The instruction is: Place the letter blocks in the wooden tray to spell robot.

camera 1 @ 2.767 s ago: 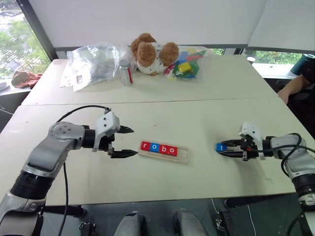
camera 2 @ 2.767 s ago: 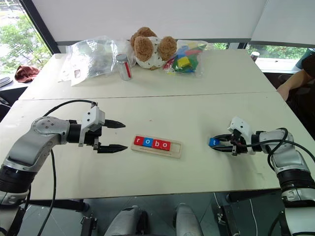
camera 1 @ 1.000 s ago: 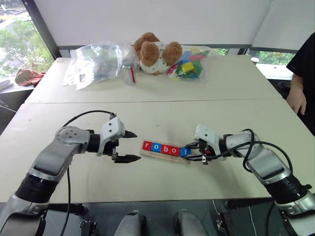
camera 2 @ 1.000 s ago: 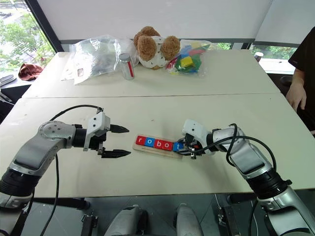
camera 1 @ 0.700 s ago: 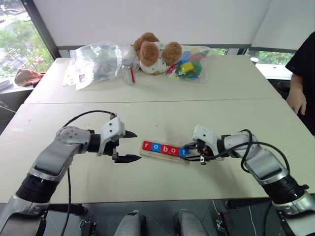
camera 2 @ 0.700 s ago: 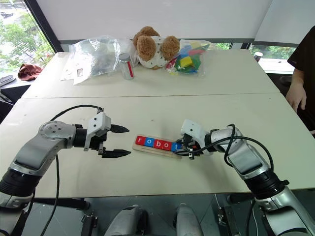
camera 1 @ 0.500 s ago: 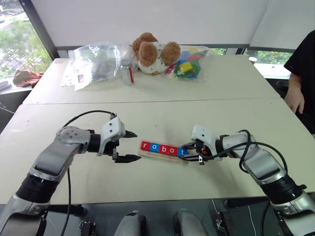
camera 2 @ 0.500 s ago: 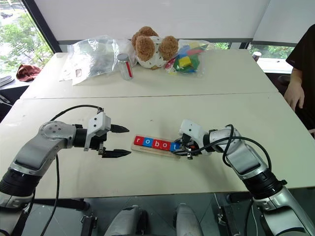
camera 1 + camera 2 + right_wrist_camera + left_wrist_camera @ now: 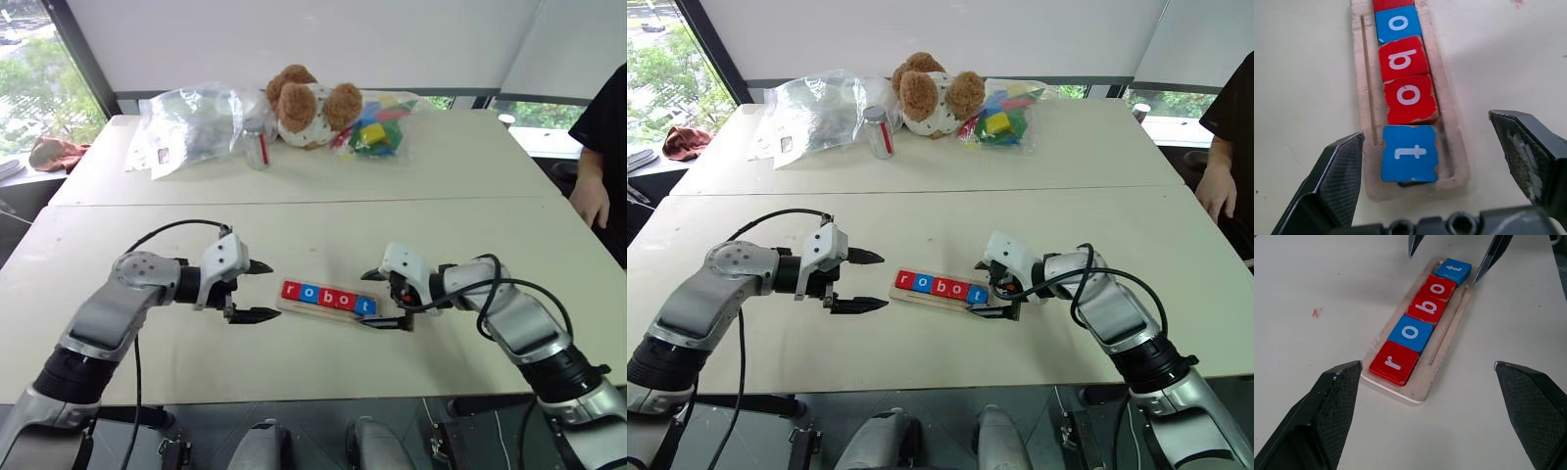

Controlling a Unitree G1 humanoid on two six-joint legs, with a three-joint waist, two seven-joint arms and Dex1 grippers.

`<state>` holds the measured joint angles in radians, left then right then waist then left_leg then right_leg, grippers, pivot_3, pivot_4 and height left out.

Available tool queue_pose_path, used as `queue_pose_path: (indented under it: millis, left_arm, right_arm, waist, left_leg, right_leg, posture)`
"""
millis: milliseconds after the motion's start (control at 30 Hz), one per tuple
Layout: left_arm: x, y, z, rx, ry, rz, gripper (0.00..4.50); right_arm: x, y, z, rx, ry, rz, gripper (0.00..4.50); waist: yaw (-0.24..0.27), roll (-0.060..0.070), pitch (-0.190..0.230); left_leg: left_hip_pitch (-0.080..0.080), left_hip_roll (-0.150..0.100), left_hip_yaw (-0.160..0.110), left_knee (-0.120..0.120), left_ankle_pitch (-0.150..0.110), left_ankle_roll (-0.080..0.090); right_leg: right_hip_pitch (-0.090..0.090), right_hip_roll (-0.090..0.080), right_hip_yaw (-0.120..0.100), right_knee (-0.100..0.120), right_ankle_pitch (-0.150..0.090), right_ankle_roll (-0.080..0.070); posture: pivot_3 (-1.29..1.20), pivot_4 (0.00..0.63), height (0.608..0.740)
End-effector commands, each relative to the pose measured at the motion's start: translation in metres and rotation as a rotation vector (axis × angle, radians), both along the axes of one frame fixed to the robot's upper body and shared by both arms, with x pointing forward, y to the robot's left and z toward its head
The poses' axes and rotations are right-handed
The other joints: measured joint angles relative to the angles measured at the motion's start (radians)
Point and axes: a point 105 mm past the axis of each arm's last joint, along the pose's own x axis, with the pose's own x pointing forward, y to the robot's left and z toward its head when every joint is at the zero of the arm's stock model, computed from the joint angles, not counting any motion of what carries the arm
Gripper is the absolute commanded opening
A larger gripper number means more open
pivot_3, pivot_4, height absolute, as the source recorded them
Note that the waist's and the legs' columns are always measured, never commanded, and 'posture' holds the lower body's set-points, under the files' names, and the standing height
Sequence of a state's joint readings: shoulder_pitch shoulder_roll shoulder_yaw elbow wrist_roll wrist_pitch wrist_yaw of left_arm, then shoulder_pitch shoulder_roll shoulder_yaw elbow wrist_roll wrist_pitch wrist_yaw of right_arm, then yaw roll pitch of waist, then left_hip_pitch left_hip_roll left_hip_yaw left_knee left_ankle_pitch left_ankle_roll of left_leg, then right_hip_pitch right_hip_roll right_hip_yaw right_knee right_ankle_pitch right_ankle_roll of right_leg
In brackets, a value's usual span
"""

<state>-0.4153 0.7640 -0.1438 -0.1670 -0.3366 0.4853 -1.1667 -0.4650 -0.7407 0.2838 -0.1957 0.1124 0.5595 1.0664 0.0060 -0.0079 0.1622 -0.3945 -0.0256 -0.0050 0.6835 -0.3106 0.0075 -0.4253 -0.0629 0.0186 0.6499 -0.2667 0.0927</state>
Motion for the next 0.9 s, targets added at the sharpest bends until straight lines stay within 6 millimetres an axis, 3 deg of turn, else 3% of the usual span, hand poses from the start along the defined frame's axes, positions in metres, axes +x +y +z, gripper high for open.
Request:
queue_pose_path:
  millis: [33, 267, 700, 900]
  left_arm:
    - [0.002, -0.004, 0.008, -0.004, -0.042, -0.023, 4.50]
    - [0.005, -0.005, 0.008, -0.007, -0.044, -0.027, 4.50]
    - [0.001, -0.006, 0.007, -0.006, -0.045, -0.031, 4.50]
    - [-0.001, -0.006, 0.007, -0.008, -0.042, -0.030, 4.50]
  right_arm:
    - [-0.001, -0.003, 0.016, -0.037, -0.090, 0.042, 4.42]
    - [-0.002, -0.002, 0.004, -0.076, -0.111, 0.062, 4.42]
    - [0.013, -0.008, 0.010, -0.094, -0.168, 0.043, 4.42]
    - [0.007, -0.008, 0.010, -0.089, -0.148, 0.060, 4.42]
  waist:
    - [0.000, 0.000, 0.000]
    - [-0.001, 0.000, 0.000]
    - [-0.001, 0.000, 0.000]
    - [-0.001, 0.000, 0.000]
  left_leg:
    - [0.000, 0.000, 0.000, 0.000, 0.000, 0.000]
    - [0.000, 0.000, 0.000, 0.000, 0.000, 0.000]
    - [0.000, 0.000, 0.000, 0.000, 0.000, 0.000]
    - [0.000, 0.000, 0.000, 0.000, 0.000, 0.000]
  right_leg:
    - [0.000, 0.000, 0.000, 0.000, 0.000, 0.000]
    - [0.000, 0.000, 0.000, 0.000, 0.000, 0.000]
    - [0.000, 0.000, 0.000, 0.000, 0.000, 0.000]
    - [0.000, 0.000, 0.000, 0.000, 0.000, 0.000]
  posture:
    - [0.00, 0.150, 0.740]
    - [0.00, 0.150, 0.740]
    - [0.00, 0.150, 0.740]
    - [0.00, 0.150, 0.740]
